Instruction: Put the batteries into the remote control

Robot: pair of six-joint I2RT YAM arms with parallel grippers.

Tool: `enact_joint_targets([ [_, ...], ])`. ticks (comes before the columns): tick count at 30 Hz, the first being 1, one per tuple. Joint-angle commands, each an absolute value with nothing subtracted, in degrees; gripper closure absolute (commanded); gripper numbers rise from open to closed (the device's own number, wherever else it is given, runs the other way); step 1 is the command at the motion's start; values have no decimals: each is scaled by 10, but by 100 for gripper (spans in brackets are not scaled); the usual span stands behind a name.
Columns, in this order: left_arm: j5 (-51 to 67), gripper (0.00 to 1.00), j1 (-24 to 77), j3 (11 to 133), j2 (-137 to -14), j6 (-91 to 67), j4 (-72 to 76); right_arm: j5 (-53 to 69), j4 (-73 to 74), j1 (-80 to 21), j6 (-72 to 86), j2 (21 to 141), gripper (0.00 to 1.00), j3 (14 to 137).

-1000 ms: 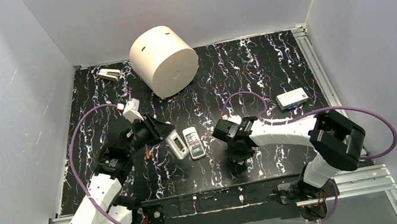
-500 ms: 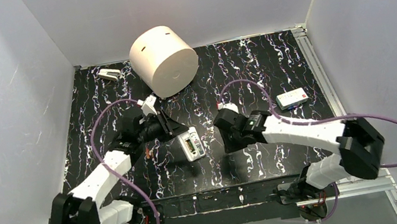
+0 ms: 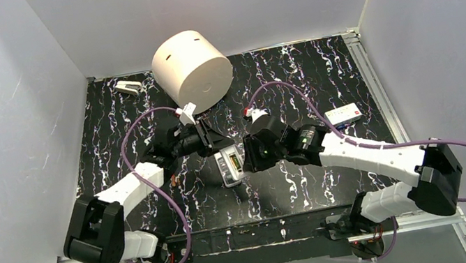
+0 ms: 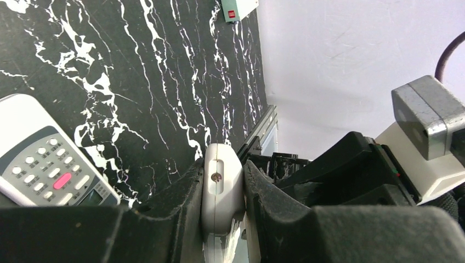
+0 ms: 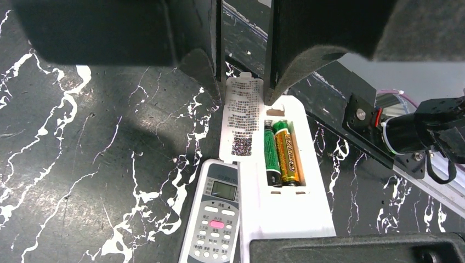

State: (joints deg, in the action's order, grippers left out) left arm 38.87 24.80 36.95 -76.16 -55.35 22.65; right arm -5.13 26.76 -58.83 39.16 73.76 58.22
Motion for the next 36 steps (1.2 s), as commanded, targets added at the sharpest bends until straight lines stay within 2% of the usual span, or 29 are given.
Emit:
enact_joint_targets([
  [1, 409, 100, 253, 387, -763, -561, 254, -45, 242, -596, 384, 747, 80, 616],
  [36, 405, 100, 271, 350, -741, -525, 278, -131, 349, -636, 359, 833, 80, 701],
])
